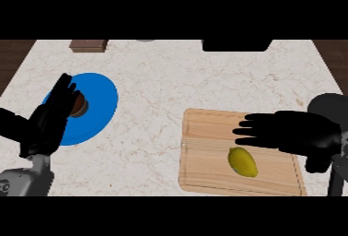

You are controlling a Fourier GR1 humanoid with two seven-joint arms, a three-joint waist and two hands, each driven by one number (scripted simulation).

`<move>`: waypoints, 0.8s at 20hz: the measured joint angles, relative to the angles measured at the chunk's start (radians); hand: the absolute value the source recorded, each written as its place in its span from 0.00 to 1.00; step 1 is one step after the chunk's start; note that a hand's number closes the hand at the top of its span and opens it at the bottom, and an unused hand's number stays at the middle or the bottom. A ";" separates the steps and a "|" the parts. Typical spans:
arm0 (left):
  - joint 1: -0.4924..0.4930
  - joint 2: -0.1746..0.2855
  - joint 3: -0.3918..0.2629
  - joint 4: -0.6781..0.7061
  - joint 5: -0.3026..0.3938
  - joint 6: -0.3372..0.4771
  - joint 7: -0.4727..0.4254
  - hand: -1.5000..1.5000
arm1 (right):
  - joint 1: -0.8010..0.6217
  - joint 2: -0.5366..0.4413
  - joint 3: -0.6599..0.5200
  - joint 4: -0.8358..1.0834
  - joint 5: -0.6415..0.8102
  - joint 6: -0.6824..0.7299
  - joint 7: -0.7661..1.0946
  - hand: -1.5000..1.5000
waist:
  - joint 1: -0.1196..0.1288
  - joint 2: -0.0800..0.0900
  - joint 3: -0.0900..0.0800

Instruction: Pick the lemon from the cutting board and place it in the pan

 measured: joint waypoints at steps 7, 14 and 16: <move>0.002 -0.030 0.019 0.001 -0.022 -0.008 -0.001 0.50 | 0.096 0.006 -0.049 -0.143 0.129 -0.010 0.059 0.00 | -0.003 0.000 0.000; -0.025 -0.041 0.054 0.022 -0.039 -0.040 0.018 0.50 | 0.181 0.102 -0.065 -0.241 0.222 0.049 0.110 0.00 | -0.001 0.001 0.000; -0.026 -0.047 0.064 0.033 -0.041 -0.054 0.011 0.50 | 0.188 0.143 -0.055 -0.243 0.262 0.071 0.137 0.00 | 0.000 0.001 0.000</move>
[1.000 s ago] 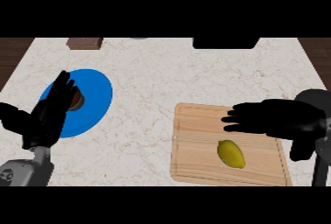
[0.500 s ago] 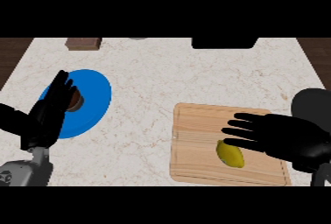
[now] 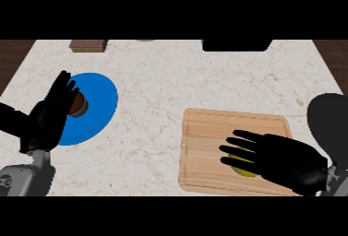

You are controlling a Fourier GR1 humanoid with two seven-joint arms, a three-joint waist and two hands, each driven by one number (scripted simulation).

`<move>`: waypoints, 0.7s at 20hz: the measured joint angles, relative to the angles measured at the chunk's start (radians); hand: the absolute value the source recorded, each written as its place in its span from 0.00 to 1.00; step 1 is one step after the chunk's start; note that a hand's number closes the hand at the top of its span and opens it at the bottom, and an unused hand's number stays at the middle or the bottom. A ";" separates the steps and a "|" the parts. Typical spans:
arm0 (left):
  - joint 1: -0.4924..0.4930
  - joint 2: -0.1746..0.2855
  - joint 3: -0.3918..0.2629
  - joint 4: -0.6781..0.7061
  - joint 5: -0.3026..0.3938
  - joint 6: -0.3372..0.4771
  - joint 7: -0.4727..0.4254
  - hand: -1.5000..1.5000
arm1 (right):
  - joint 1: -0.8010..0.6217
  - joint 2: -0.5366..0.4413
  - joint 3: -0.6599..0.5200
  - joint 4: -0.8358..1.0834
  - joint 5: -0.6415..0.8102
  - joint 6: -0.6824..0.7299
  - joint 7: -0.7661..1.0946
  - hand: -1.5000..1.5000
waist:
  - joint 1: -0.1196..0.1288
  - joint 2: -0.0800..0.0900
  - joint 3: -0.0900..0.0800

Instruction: Pick the lemon from the cutting board and place it in the pan

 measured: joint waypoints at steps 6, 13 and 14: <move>0.014 -0.022 0.016 0.000 -0.022 -0.021 -0.013 0.50 | 0.031 0.066 -0.003 0.023 0.115 0.007 0.014 0.00 | 0.002 0.000 0.000; 0.011 -0.043 0.029 -0.016 -0.048 -0.029 0.007 0.50 | -0.004 0.185 0.003 0.168 0.215 -0.011 -0.021 0.00 | 0.005 0.001 0.000; 0.014 -0.046 0.031 -0.020 -0.053 -0.030 0.008 0.50 | -0.011 0.194 -0.001 0.187 0.229 -0.010 -0.031 0.00 | 0.005 0.001 0.000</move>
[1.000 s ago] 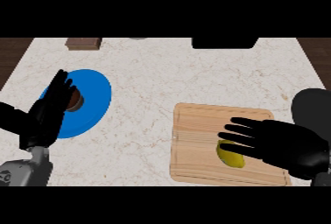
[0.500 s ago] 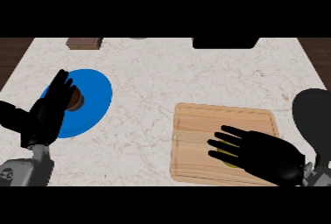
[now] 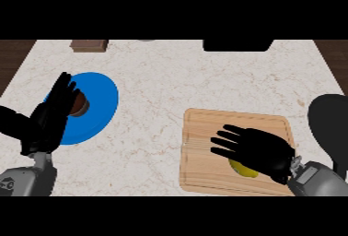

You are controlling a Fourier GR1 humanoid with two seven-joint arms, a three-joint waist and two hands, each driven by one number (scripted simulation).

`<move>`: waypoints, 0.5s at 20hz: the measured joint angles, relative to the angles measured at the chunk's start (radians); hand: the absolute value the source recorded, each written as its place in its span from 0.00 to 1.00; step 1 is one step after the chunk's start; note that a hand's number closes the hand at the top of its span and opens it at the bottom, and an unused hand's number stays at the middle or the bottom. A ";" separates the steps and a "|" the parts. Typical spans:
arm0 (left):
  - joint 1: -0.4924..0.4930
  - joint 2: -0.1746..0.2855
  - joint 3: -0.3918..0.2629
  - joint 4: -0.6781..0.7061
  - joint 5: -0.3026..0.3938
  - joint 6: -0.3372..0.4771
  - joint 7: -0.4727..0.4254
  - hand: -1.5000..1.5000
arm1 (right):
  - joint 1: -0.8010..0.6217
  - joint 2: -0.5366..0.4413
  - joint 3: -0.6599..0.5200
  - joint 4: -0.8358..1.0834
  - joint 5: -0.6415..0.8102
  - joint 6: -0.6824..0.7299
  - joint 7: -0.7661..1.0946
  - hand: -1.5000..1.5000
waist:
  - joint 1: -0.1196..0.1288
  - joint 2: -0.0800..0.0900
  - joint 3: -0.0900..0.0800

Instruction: Pick the lemon from the cutting board and place it in the pan

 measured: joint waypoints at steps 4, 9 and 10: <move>0.010 -0.018 0.004 -0.002 -0.014 -0.014 -0.007 0.50 | -0.007 0.057 0.002 0.044 0.061 0.004 -0.007 0.00 | -0.001 0.000 0.000; 0.009 -0.036 0.013 -0.013 -0.032 -0.018 0.003 0.50 | 0.009 0.101 -0.015 0.113 0.111 -0.044 -0.049 0.00 | -0.001 0.000 0.000; 0.002 -0.038 0.020 0.005 -0.033 -0.024 -0.007 0.50 | 0.005 0.109 -0.024 0.122 0.116 -0.043 -0.061 0.00 | -0.002 0.000 0.000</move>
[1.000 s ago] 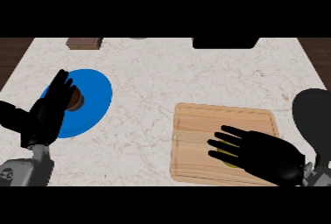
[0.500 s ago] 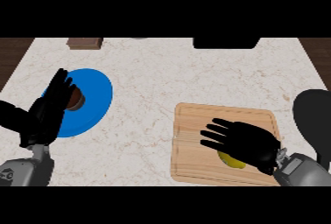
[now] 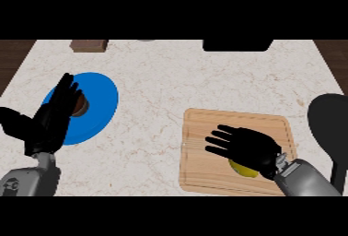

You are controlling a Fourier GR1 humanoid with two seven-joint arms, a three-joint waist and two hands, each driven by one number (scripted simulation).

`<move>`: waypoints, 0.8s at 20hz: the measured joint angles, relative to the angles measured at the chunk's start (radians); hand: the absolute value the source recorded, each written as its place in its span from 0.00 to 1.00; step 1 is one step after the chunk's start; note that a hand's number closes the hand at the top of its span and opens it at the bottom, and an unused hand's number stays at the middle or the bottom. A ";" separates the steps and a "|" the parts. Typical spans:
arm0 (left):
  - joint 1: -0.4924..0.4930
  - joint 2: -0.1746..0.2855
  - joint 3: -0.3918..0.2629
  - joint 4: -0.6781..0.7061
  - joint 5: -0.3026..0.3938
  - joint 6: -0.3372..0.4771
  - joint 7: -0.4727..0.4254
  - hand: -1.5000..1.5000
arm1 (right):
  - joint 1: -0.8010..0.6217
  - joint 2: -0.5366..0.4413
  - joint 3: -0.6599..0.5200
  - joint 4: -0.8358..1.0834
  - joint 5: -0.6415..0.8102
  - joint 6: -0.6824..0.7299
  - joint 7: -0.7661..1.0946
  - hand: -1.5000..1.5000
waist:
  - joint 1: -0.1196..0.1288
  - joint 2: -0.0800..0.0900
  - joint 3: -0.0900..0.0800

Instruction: Pick the lemon from the cutting board and place it in the pan

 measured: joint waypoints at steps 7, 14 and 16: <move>-0.024 -0.029 -0.003 -0.002 -0.033 0.006 0.026 0.50 | 0.005 0.070 -0.017 0.107 0.062 -0.043 -0.038 0.00 | 0.000 0.000 0.000; -0.027 -0.029 0.023 0.005 -0.034 -0.014 0.026 0.50 | 0.012 0.105 -0.011 0.184 0.102 -0.139 -0.122 1.00 | 0.001 -0.002 -0.001; -0.015 -0.037 0.025 0.010 -0.039 -0.020 0.008 0.50 | 0.002 0.125 -0.020 0.214 0.111 -0.162 -0.143 1.00 | 0.001 -0.004 -0.002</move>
